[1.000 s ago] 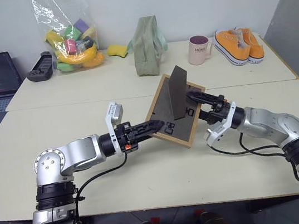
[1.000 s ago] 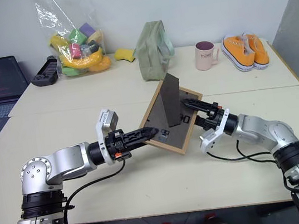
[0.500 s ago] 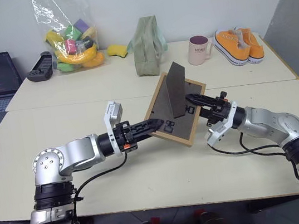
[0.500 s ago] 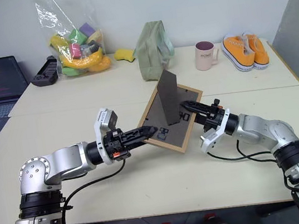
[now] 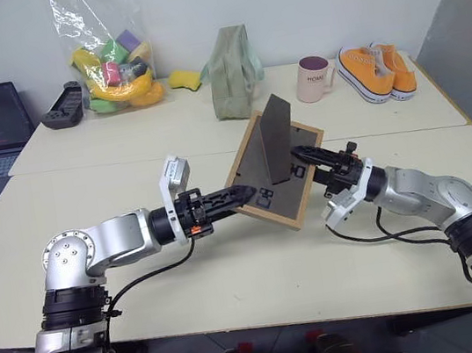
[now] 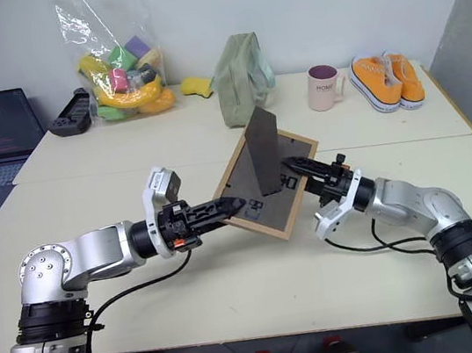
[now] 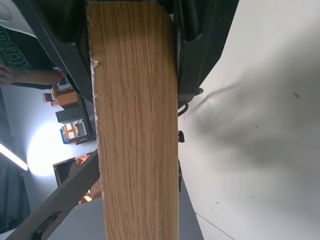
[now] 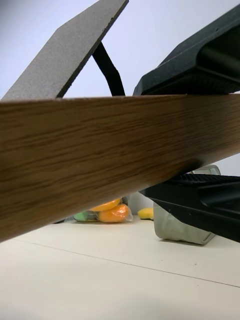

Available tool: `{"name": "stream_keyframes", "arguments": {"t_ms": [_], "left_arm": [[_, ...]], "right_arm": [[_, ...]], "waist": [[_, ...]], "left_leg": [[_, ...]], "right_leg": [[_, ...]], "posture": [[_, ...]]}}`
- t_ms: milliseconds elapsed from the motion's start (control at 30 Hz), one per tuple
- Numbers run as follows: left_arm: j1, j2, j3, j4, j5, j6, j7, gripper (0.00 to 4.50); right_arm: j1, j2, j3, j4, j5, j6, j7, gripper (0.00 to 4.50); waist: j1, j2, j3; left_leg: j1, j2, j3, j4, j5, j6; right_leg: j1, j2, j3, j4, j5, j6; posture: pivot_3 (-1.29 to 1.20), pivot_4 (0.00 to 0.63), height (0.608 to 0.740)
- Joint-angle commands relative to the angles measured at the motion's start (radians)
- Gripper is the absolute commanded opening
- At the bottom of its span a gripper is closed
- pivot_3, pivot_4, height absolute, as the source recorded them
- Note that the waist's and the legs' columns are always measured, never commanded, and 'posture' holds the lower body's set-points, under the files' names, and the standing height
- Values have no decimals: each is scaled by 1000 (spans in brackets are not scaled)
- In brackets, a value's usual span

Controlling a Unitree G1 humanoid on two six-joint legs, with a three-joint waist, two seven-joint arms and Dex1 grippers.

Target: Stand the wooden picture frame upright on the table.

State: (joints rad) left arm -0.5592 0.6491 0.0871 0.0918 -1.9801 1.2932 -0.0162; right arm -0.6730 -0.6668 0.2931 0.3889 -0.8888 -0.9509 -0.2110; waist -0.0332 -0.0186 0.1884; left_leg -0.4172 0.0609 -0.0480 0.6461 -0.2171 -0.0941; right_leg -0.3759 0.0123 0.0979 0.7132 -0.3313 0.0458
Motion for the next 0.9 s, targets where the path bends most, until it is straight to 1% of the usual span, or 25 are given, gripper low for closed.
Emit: {"name": "stream_keyframes", "arguments": {"t_ms": [33, 100, 167, 200, 367, 400, 467, 533, 600, 633, 767, 900], "left_arm": [[-5, 34, 7, -80, 8, -2, -19, 1339], [-3, 33, 6, -80, 8, -11, -20, 1339], [-2, 35, 5, -81, 8, -17, -20, 1999], [-3, 36, 4, -80, 8, -19, -20, 2089], [-3, 36, 9, -79, 8, -28, -34, 3002], [-5, 28, 17, -68, 8, -37, -27, 2751], [-9, 18, 27, -53, 8, -46, -21, 2652], [-10, 14, 31, -49, 8, -49, -20, 2079], [-6, 12, 36, -54, 8, -48, -27, 1734], [-4, 12, 39, -57, 8, -47, -32, 1637], [14, 40, 38, -90, 8, -35, -54, 1564], [68, 90, 65, -178, 8, -42, -102, 1563]], "right_arm": [[-21, -16, -12, 11, 48, -2, 14, 1489], [-25, -16, -11, 15, 49, -4, 13, 1489], [-28, -15, -11, 20, 49, -6, 13, 1489], [-29, -15, -11, 22, 49, -7, 12, 1489], [-32, -16, -9, 28, 51, -12, 16, 1489], [-33, -16, -9, 29, 51, -13, 16, 1489], [-34, -15, -8, 30, 51, -15, 17, 1489], [-33, -16, -7, 31, 53, -15, 20, 1489], [-32, -17, -6, 31, 54, -16, 20, 1489], [-32, -17, -4, 31, 55, -16, 19, 1489], [-32, -17, 1, 36, 53, -18, 15, 1489], [-44, -13, 7, 56, 49, -24, 10, 1489]], "waist": [[0, 0, 0], [0, 0, 0], [0, 0, 0], [0, 0, 0], [0, 0, 0], [0, 0, 0], [0, 0, 0], [0, 0, 0], [0, 0, 0], [0, 0, 0], [0, 0, 0], [-3, 0, 0]], "left_leg": [[0, 0, 0, 0, 0, 0], [0, 0, 0, 0, 0, 0], [0, 0, 0, 0, 0, 0], [0, 0, 0, 0, 0, 0], [0, 0, 0, 0, 0, 0], [0, 0, 0, 0, 0, 0], [0, 0, 0, 0, 0, 0], [0, 0, 0, 0, 0, 0], [0, 0, 0, 0, 0, 0], [0, 0, 0, 0, 0, 0], [0, 0, 0, 0, 0, 0], [0, 0, 0, 0, 0, 0]], "right_leg": [[0, 0, 0, 0, 0, 0], [0, 0, 0, 0, 0, 0], [0, 0, 0, 0, 0, 0], [0, 0, 0, 0, 0, 0], [0, 0, 0, 0, 0, 0], [0, 0, 0, 0, 0, 0], [0, 0, 0, 0, 0, 0], [0, 0, 0, 0, 0, 0], [0, 0, 0, 0, 0, 0], [0, 0, 0, 0, 0, 0], [0, 0, 0, 0, 0, 0], [0, 0, 0, 0, 0, 0]], "posture": [[0, 150, 740], [0, 150, 740], [0, 150, 740], [0, 150, 740], [0, 150, 740], [0, 150, 740], [0, 150, 740], [0, 150, 740], [0, 150, 740], [0, 150, 740], [0, 150, 740], [0, 150, 740]]}}
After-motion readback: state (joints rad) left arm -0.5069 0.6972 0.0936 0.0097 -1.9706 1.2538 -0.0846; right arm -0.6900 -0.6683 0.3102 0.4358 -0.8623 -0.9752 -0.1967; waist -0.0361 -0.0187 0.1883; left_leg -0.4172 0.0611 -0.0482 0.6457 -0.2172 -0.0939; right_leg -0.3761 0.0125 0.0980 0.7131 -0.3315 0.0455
